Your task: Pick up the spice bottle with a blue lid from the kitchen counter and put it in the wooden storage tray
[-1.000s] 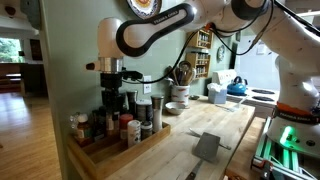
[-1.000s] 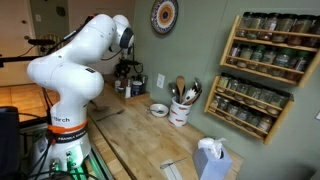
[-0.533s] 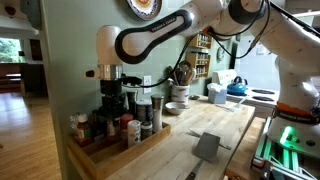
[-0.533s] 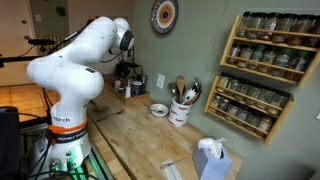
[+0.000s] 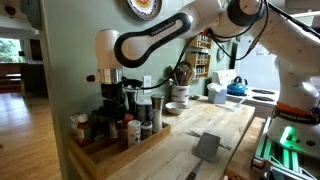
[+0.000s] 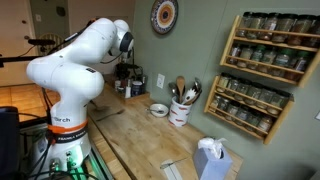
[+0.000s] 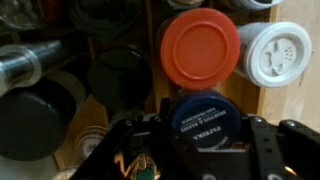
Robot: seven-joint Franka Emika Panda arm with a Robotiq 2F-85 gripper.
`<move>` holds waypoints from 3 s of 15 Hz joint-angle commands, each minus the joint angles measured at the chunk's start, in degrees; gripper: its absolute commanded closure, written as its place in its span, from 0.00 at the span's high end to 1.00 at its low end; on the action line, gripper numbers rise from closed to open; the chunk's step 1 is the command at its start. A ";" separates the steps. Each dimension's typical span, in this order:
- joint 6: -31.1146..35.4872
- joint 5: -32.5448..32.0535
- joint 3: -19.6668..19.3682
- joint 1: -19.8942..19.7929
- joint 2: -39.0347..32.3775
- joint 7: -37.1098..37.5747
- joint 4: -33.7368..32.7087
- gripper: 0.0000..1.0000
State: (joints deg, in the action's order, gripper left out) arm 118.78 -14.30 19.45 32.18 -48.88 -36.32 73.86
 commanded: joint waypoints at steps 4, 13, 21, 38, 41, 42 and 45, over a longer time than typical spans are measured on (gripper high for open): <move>-3.83 -2.39 -1.31 2.21 -0.92 0.16 -3.46 0.92; 5.73 -2.71 0.05 0.94 7.34 1.93 8.41 1.00; 25.35 5.37 5.85 -6.03 20.50 8.48 30.42 1.00; 24.50 46.86 14.46 -6.65 67.93 35.77 66.32 1.00; 25.92 45.16 12.86 -5.01 64.16 34.45 63.74 1.00; 25.63 45.05 12.77 -4.77 65.65 35.37 64.46 1.00; 25.56 44.95 12.60 -4.59 66.93 36.20 65.50 1.00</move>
